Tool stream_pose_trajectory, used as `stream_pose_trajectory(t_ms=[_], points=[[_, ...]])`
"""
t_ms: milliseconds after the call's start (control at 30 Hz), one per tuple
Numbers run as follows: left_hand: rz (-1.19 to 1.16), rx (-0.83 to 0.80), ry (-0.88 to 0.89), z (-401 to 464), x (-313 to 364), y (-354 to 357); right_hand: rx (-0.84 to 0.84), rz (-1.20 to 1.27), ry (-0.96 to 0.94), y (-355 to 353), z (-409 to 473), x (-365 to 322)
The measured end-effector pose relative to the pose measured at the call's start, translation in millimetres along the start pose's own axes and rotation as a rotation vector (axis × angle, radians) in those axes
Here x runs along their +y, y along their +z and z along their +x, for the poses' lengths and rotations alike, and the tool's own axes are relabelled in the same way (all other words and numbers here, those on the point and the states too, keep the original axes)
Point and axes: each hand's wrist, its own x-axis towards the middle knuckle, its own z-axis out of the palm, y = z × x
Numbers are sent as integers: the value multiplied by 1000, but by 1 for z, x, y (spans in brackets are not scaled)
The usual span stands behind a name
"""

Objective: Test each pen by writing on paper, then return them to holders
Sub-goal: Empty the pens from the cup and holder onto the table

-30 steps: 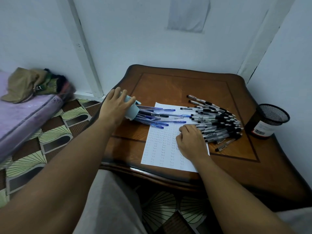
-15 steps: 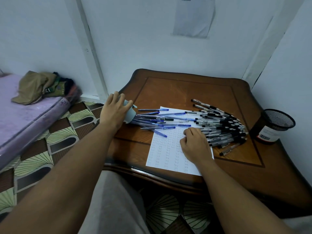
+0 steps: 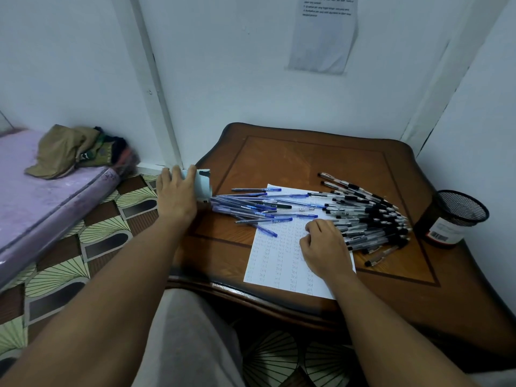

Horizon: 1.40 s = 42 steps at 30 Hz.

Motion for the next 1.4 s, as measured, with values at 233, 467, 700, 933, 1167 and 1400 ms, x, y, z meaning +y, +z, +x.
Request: stream_pose_trajectory(t_ms=[233,467,700,933,1167,1400], points=[[58,14,-17,-3,-8,6,6,0,2,-1,1,-1],[86,66,2,0,-12,9,13,3,0,-1,1,-2],[-595,13,-344,6,-6,18,-6,1,5,-3,2,-4],[-928,-43,-533,6,3,30,-22,1,7,-5,0,-5],[-989,-84,-620,8,-1,32,-30,-4,21,-7,1,-6],[-1010,-135,-615,9,-9,36,-27,3,15,-7,0,-5]])
